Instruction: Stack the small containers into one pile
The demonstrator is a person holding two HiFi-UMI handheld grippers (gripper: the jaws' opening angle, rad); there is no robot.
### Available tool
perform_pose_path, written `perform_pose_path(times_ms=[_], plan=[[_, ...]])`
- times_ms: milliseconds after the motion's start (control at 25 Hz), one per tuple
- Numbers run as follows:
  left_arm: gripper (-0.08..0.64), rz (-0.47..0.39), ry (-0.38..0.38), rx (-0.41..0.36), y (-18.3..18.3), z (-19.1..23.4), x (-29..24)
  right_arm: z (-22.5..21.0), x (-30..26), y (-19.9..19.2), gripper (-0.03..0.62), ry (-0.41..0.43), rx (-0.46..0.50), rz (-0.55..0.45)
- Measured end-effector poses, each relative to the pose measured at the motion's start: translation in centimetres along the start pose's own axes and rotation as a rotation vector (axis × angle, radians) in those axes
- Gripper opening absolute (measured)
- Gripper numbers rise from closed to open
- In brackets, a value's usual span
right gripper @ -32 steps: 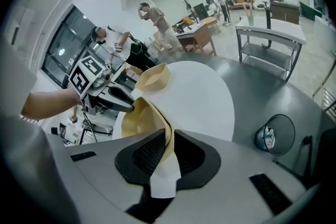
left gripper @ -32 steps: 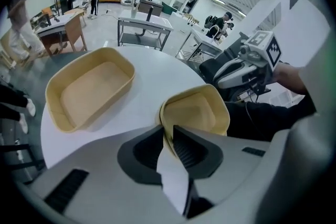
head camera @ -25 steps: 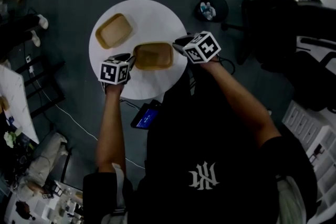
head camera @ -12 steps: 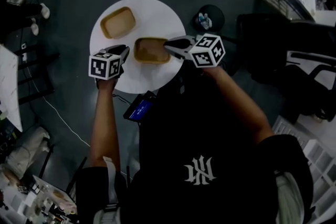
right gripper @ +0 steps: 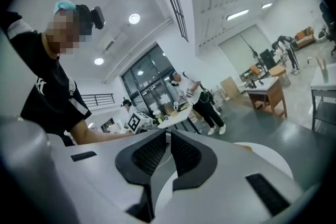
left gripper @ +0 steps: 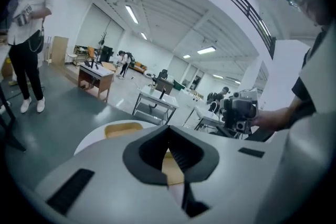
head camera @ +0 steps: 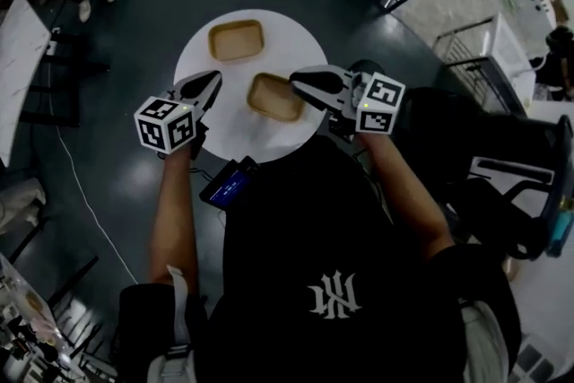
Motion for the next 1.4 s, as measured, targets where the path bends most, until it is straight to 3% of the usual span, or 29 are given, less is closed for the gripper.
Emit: perform_pose_path(times_ms=[120,320,480,640,840,1080,1240,1400], plan=[[0.003,-0.136,-0.003,0.012,0.6,-0.6,2.6,0.6,-0.4,1.1,0.054,0.032,0.053,-0.014],[0.003,-0.415,-0.123,0.013,2.6,-3.5,7.6,1.4,-1.6,2.6,0.054,0.052,0.104,-0.028],[0.003,-0.51,-0.201,0.009,2.3,-4.6,9.8,1.0,-2.1,3.4,0.054,0.027,0.158,-0.078],[0.003,-0.516,-0.176,0.009,0.5,-4.5,10.7,-0.4,-3.7,3.1,0.054,0.038,0.155,-0.054],[0.005,-0.541,-0.132,0.165,-1.7,-1.5,11.9,-3.2,-5.5,2.1,0.055,0.006,0.05,-0.025],[0.005,-0.464,-0.005,0.261,-2.8,3.1,11.8,-8.0,-6.5,-0.2,0.058,-0.028,-0.094,0.012],[0.005,-0.412,0.019,0.299,-2.9,5.3,8.7,-10.9,-5.7,-1.2,0.092,-0.039,-0.118,0.077],[0.014,-0.324,0.04,0.284,-1.7,7.3,7.1,-12.9,-7.0,-2.3,0.12,-0.046,-0.164,0.108]])
Point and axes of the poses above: the fingertips, and each gripper's own axes: x backward along the fingers, z to its left, y out of its top, the point moved 1 cm from there along x, backward along the fingers, and after that the axes turned 7 degrees about -y, right-handed, at the moved point
